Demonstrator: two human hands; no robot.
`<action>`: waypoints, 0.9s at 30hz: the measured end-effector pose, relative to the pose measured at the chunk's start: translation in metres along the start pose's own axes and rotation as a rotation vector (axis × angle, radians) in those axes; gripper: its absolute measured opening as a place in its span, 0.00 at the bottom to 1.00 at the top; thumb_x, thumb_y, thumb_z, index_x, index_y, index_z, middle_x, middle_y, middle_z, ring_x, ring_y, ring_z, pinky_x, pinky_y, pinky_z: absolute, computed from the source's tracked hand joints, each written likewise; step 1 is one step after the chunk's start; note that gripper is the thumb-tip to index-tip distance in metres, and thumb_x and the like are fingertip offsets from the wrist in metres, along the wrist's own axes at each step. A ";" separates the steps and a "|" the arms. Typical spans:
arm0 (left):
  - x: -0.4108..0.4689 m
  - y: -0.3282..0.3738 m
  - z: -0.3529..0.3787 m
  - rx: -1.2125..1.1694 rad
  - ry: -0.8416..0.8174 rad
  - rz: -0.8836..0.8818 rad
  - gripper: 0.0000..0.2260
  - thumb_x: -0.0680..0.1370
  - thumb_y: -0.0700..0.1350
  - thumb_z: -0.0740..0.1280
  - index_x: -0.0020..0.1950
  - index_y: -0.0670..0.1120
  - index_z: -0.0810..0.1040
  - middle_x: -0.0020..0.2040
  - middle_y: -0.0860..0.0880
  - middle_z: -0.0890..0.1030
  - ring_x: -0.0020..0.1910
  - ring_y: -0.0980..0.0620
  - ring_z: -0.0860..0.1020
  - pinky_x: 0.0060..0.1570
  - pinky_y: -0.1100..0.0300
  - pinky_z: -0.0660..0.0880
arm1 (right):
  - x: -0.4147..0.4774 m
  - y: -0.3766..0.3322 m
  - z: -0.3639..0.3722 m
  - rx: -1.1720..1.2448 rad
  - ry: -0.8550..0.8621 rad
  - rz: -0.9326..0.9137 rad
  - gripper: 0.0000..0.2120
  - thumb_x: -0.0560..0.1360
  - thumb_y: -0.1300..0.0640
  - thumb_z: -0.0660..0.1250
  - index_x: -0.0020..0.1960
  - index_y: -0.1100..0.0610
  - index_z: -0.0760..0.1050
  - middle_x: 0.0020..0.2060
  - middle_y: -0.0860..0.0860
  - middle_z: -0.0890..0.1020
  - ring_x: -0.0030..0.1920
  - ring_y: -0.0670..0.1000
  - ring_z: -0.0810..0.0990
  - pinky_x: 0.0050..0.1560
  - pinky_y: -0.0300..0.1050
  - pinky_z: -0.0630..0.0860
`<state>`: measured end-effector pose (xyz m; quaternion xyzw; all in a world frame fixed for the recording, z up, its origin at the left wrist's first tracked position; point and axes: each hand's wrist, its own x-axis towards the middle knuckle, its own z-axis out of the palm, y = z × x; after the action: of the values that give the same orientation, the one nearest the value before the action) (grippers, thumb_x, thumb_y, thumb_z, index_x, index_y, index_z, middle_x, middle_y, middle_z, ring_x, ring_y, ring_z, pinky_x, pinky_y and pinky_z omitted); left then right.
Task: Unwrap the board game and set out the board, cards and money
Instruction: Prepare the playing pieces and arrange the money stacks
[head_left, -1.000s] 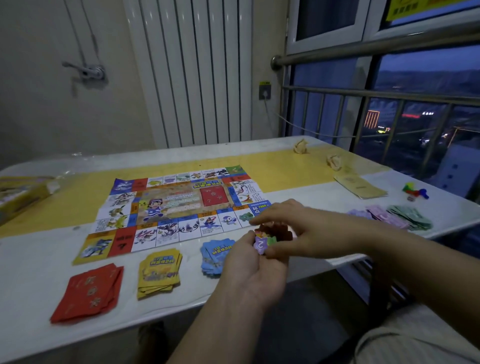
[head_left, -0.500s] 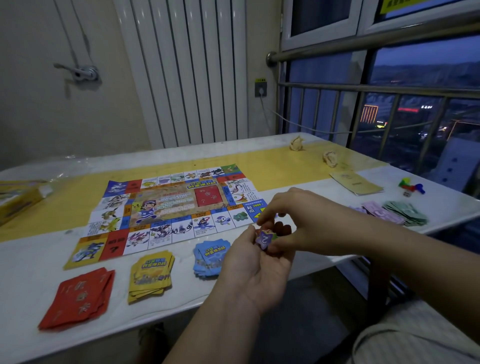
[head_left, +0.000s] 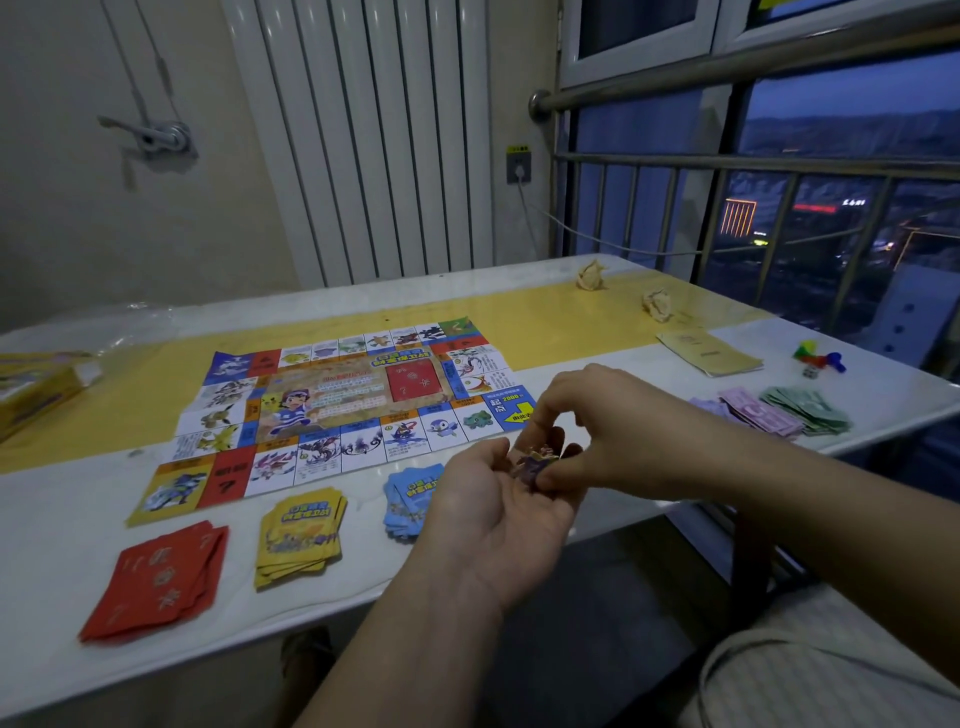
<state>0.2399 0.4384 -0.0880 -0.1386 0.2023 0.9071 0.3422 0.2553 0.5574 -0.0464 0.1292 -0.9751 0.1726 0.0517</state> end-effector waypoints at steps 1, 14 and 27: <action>-0.001 0.001 0.001 0.005 0.000 0.001 0.17 0.82 0.45 0.52 0.56 0.34 0.74 0.42 0.40 0.77 0.37 0.47 0.75 0.24 0.62 0.74 | 0.000 0.001 0.001 0.008 0.011 -0.004 0.09 0.69 0.52 0.74 0.49 0.47 0.79 0.48 0.45 0.77 0.45 0.42 0.68 0.46 0.38 0.69; 0.000 -0.012 -0.002 0.050 -0.091 0.177 0.16 0.81 0.45 0.58 0.59 0.34 0.75 0.55 0.37 0.81 0.57 0.44 0.79 0.54 0.53 0.78 | 0.005 0.011 0.015 0.470 0.099 0.087 0.10 0.66 0.58 0.77 0.46 0.55 0.81 0.35 0.47 0.82 0.33 0.38 0.77 0.35 0.28 0.71; 0.011 -0.008 -0.002 0.072 -0.008 0.181 0.13 0.81 0.41 0.58 0.59 0.33 0.74 0.55 0.36 0.80 0.55 0.45 0.79 0.51 0.55 0.79 | 0.009 0.010 0.007 0.263 0.031 0.042 0.08 0.70 0.58 0.74 0.49 0.52 0.81 0.38 0.42 0.81 0.39 0.38 0.79 0.41 0.28 0.73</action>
<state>0.2376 0.4487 -0.0962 -0.1035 0.2451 0.9270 0.2642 0.2433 0.5614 -0.0548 0.1120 -0.9456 0.3019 0.0457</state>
